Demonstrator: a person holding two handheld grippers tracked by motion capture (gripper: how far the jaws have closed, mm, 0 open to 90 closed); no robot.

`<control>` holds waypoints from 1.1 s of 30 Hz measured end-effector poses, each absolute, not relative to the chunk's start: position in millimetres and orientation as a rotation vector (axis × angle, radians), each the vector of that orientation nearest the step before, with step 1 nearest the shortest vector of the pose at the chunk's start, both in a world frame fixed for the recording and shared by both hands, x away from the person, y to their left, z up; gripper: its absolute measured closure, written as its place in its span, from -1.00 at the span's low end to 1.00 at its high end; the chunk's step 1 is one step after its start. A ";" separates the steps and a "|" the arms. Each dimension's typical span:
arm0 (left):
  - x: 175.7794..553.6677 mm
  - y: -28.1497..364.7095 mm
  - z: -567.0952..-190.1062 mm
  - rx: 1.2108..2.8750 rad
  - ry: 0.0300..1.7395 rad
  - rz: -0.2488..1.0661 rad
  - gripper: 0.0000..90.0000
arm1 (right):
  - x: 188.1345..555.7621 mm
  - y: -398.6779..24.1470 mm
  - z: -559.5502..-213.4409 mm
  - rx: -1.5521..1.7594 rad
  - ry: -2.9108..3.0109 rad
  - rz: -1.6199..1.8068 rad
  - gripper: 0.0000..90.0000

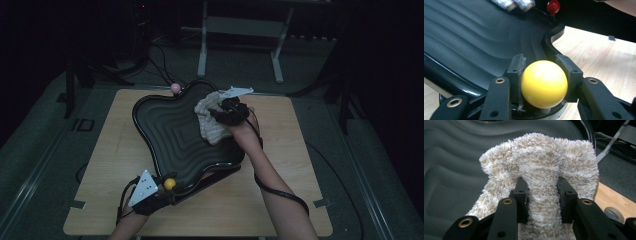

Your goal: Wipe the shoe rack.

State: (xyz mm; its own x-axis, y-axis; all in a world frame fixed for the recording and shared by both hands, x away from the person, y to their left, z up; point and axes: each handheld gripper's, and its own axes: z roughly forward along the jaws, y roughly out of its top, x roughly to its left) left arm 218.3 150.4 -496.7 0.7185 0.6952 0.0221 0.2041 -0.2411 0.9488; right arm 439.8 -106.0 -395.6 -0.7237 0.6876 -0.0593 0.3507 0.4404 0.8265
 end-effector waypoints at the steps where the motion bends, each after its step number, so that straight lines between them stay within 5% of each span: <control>1: 218.2 150.4 -496.7 1.793 0.710 0.541 0.32 | 438.0 -107.5 -397.0 0.881 2.308 1.193 0.48; 33: 218.2 149.9 -496.8 1.789 0.715 0.539 0.32 | 391.4 -140.0 -425.2 0.911 2.341 1.185 0.48</control>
